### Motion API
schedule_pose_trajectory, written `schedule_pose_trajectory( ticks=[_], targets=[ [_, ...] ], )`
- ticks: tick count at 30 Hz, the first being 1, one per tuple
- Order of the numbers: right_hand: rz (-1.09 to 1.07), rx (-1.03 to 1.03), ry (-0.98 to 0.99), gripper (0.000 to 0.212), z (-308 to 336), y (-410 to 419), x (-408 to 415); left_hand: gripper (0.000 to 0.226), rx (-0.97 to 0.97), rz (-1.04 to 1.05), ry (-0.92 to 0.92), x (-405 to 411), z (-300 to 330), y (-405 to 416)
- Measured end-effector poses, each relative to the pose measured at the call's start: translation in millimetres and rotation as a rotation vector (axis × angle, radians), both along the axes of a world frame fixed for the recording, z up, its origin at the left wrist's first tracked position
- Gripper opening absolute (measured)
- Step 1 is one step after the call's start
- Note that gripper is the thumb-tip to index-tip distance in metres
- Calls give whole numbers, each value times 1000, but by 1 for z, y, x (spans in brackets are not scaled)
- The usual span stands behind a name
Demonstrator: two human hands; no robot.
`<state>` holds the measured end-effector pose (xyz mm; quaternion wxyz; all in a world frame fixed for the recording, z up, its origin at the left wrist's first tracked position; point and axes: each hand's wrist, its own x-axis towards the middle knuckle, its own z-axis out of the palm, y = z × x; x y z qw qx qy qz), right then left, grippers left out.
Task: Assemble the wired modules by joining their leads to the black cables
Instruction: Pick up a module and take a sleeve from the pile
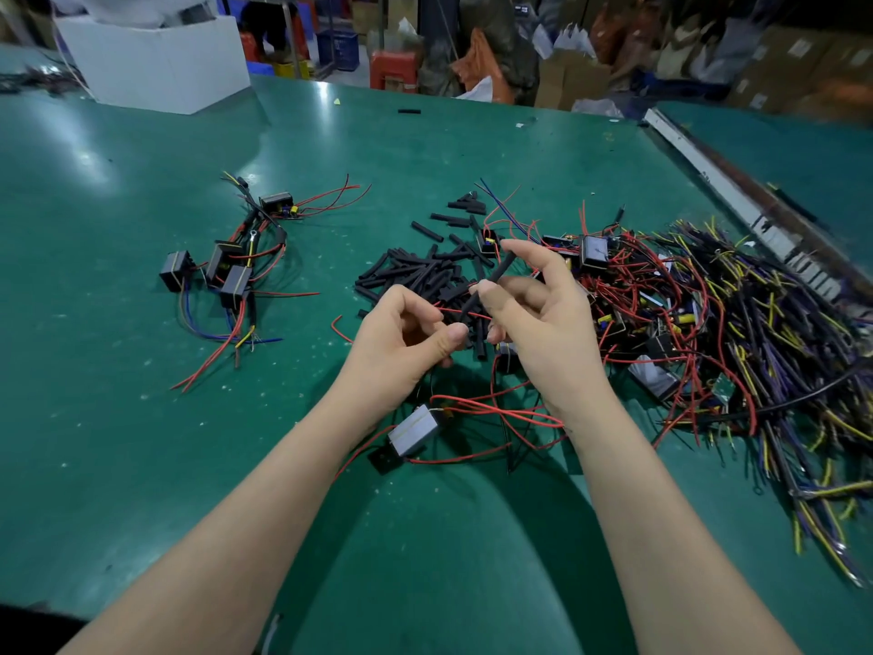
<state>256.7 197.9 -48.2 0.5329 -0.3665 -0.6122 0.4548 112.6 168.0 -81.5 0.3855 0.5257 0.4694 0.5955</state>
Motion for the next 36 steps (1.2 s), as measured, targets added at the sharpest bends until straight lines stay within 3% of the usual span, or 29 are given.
schedule_pose_trajectory(
  ticks=[5, 10, 14, 24, 29, 32, 36],
  targets=[
    [40, -68, -55, 36, -4, 1, -3, 24, -5, 32, 13, 1, -1, 0],
    [-81, -39, -27, 34, -5, 2, -6, 25, -111, -71, -73, 0, 5, -2],
    [-216, -41, 89, 33, -3, 7, 3, 5, -170, -168, 90, 0, 4, -4],
    [-109, 34, -102, 38, 0, 2, 1, 8, -127, -149, 123, 0, 2, -4],
    [-129, -71, -15, 46, 2, 1, 1, 8, -136, -152, 68, 0, 1, -3],
    [-78, -127, 66, 32, 2, 2, 1, 8, -135, -149, 31, -1, 2, -3],
    [-108, -96, 0, 21, 0, 4, 3, 7, -128, -136, 5, -1, 2, -4]
  ],
)
